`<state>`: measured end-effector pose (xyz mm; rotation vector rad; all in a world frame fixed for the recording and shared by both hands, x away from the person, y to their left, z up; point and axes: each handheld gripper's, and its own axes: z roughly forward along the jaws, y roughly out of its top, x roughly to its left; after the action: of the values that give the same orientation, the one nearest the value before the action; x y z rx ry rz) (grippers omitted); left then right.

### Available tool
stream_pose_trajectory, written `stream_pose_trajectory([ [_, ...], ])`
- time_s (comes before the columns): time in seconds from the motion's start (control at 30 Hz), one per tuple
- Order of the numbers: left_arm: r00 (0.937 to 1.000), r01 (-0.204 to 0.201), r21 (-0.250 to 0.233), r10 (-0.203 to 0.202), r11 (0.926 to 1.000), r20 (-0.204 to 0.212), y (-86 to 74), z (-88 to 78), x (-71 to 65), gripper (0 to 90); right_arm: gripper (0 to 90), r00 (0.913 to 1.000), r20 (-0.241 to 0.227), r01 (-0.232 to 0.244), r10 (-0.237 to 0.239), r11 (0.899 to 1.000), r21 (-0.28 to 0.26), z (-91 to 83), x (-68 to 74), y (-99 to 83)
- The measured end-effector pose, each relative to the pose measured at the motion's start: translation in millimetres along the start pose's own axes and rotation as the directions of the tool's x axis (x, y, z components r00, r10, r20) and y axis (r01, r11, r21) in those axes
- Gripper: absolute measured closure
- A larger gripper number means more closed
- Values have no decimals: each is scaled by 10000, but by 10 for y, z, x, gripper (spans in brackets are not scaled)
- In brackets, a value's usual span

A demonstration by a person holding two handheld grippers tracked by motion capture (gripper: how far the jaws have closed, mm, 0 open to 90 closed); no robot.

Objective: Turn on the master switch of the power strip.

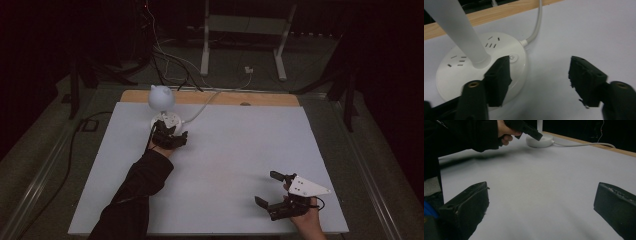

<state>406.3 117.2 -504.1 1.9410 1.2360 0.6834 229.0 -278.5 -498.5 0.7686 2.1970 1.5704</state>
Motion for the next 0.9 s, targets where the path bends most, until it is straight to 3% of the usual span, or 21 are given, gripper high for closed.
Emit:
stream_pose_trajectory([
  [0.07, 10000, 20, 2, -20, 10000, 41, 1, -2, 5, 405, 0, 10000, 3, -2, 2, 10000, 7, 0, 0, 0],
  [0.1, 10000, 3, -25, -4, 10000, -82, 3, -3, 9, 469, 1, 10000, -9, -3, 3, 10000, -1, 0, 0, 0],
  [0.3, 9998, 89, 3, -89, 10000, -162, 14, 4, 36, 621, 0, 10000, -21, -19, 20, 10000, 5, 0, 0, -1],
  [0.63, 9986, 239, -31, -240, 9997, -475, 45, 11, 80, 799, 0, 10000, -61, -48, 48, 10000, -11, 1, -1, -2],
  [0.9, 9990, 219, -236, -227, 9995, -376, 100, 11, 129, 869, 0, 10000, -73, -62, 61, 10000, -7, 2, -5, -3],
])
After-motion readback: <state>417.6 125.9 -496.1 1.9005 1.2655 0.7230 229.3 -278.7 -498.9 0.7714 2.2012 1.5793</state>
